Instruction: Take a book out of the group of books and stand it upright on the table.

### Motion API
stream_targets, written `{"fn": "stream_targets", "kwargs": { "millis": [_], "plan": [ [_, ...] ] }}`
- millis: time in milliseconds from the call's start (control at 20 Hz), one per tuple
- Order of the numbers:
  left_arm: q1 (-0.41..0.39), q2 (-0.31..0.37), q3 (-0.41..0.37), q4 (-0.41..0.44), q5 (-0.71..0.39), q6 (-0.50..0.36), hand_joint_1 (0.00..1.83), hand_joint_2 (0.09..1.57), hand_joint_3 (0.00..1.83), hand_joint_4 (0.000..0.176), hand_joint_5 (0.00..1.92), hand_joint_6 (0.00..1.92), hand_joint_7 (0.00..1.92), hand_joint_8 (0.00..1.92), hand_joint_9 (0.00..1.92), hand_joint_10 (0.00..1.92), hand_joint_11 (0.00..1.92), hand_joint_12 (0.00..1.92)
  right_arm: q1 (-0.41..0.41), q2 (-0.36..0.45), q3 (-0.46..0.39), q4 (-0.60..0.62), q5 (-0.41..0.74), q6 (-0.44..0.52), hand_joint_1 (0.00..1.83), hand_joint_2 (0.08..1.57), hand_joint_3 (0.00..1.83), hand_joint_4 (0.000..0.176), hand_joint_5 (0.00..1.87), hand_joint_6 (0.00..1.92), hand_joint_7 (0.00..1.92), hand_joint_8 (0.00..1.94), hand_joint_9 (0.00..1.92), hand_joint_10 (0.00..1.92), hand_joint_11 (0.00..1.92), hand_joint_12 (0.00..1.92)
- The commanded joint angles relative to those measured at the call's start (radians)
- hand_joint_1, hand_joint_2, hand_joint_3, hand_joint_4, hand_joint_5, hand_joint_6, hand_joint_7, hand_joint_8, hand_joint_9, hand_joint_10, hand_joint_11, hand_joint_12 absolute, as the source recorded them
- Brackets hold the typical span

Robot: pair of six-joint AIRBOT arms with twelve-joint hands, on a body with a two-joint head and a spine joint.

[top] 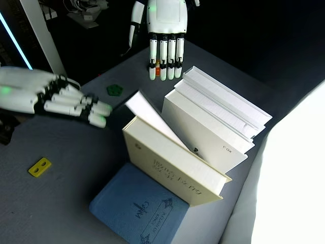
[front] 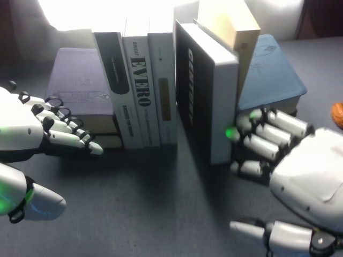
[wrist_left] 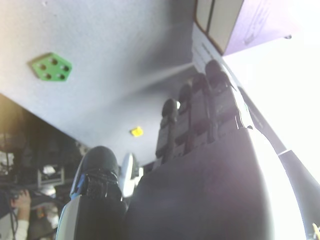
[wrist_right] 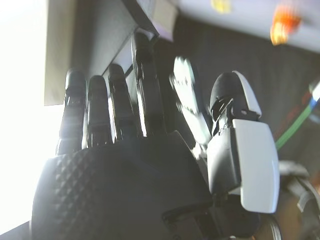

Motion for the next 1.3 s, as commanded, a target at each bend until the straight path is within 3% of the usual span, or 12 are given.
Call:
{"fn": "stream_targets", "kwargs": {
  "millis": [0,300,400,600,800,1000,1150,1250],
  "plan": [
    [-0.008,-0.002,0.002,0.009,0.072,-0.002,0.00,1.32,0.00,0.046,0.10,0.01,0.13,0.00,0.11,0.00,0.00,0.35,-0.002,-0.004,0.007,-0.031,0.095,-0.003,0.00,1.18,0.00,0.000,0.62,0.00,0.24,0.01,0.10,0.01,0.00,0.24],
    [-0.007,-0.002,0.005,0.009,0.072,-0.002,0.00,1.32,0.00,0.049,0.09,0.00,0.09,0.00,0.07,0.00,0.00,0.23,-0.056,-0.024,0.009,-0.046,0.093,-0.003,0.00,1.18,0.00,0.000,0.63,0.01,0.20,0.00,0.06,0.00,0.00,0.26],
    [-0.006,-0.002,0.005,0.009,0.072,-0.002,0.00,1.32,0.00,0.046,0.10,0.00,0.10,0.00,0.09,0.01,0.00,0.30,-0.072,-0.024,0.000,-0.063,0.093,-0.005,0.00,1.17,0.00,0.000,0.66,0.01,0.24,0.00,0.09,0.01,0.00,0.36],
    [-0.004,-0.002,0.009,0.009,0.072,-0.002,0.00,1.32,0.00,0.045,0.10,0.00,0.11,0.00,0.10,0.01,0.00,0.32,-0.063,0.005,-0.017,-0.069,0.114,-0.022,0.00,1.16,0.00,0.000,0.63,0.00,0.22,0.00,0.07,0.00,0.00,0.34],
    [-0.005,-0.002,0.010,0.009,0.072,-0.002,0.00,1.32,0.00,0.033,0.12,0.00,0.15,0.01,0.15,0.01,0.00,0.54,-0.012,0.102,-0.052,-0.069,0.115,0.036,0.00,1.17,0.00,0.005,0.65,0.00,0.31,0.01,0.14,0.01,0.00,0.38],
    [-0.005,-0.002,0.010,0.009,0.072,-0.002,0.00,1.31,0.00,0.047,0.09,0.00,0.11,0.00,0.15,0.01,0.00,0.43,0.026,0.235,-0.116,-0.069,0.110,0.058,0.00,1.18,0.00,0.000,0.64,0.01,0.25,0.00,0.09,0.01,0.00,0.33],
    [-0.005,-0.003,0.014,0.009,0.072,-0.002,0.00,1.31,0.00,0.051,0.06,0.00,0.12,0.00,0.13,0.00,0.00,0.37,0.019,0.339,-0.124,-0.108,0.097,0.154,0.00,1.19,0.00,0.000,0.64,0.00,0.29,0.01,0.13,0.01,0.00,0.43],
    [-0.006,-0.003,0.015,0.009,0.072,-0.002,0.00,1.32,0.00,0.046,0.05,0.00,0.10,0.00,0.09,0.00,0.00,0.27,0.048,0.388,-0.122,-0.131,0.078,0.213,0.00,1.20,0.00,0.000,0.62,0.00,0.27,0.00,0.13,0.01,0.00,0.39]
  ]
}}
